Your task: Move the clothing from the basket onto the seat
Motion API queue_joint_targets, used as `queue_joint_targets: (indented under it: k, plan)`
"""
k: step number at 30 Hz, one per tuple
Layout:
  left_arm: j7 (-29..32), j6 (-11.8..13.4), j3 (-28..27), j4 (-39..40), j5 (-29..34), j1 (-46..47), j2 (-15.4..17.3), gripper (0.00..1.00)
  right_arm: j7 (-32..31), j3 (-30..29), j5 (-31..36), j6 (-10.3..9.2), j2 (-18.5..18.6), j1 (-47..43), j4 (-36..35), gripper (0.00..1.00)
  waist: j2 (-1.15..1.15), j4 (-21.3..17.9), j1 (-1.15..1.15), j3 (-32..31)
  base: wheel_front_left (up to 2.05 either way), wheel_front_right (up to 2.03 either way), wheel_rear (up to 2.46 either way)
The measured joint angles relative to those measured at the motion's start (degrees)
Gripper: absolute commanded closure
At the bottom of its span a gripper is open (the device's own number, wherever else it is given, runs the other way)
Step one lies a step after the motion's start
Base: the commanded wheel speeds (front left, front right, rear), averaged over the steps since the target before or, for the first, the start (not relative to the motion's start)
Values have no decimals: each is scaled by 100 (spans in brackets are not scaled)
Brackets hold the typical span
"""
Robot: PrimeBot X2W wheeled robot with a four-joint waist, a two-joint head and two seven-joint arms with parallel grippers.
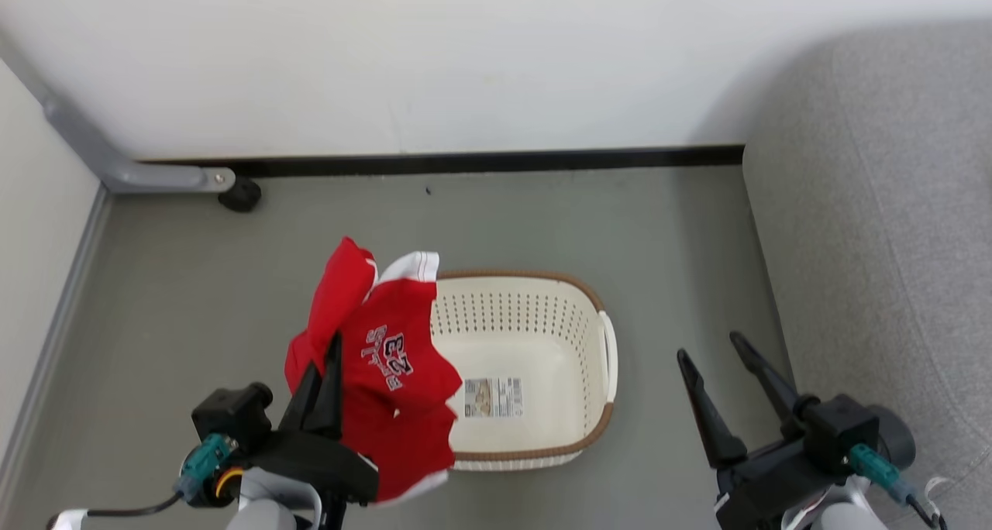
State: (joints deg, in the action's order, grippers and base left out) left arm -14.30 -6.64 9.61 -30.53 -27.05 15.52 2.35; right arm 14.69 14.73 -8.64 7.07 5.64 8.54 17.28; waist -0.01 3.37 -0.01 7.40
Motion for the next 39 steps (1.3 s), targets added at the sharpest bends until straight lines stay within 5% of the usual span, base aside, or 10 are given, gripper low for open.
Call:
queue_joint_targets:
  k: [23, 39]
  plan:
    - [5, 111, 87, 1372, 151, -1250, 48, 100, 0, 728, -194, 0, -32, -817, -361, 0, 1, 7, 1, -1277, 0, 0, 0]
    - [420, 130, 680, 2064, 258, -1120, 70, 100, 1, 2535, -321, 1, -93, 304, -236, 0, 2, 36, 1, -1171, 0, 0, 0]
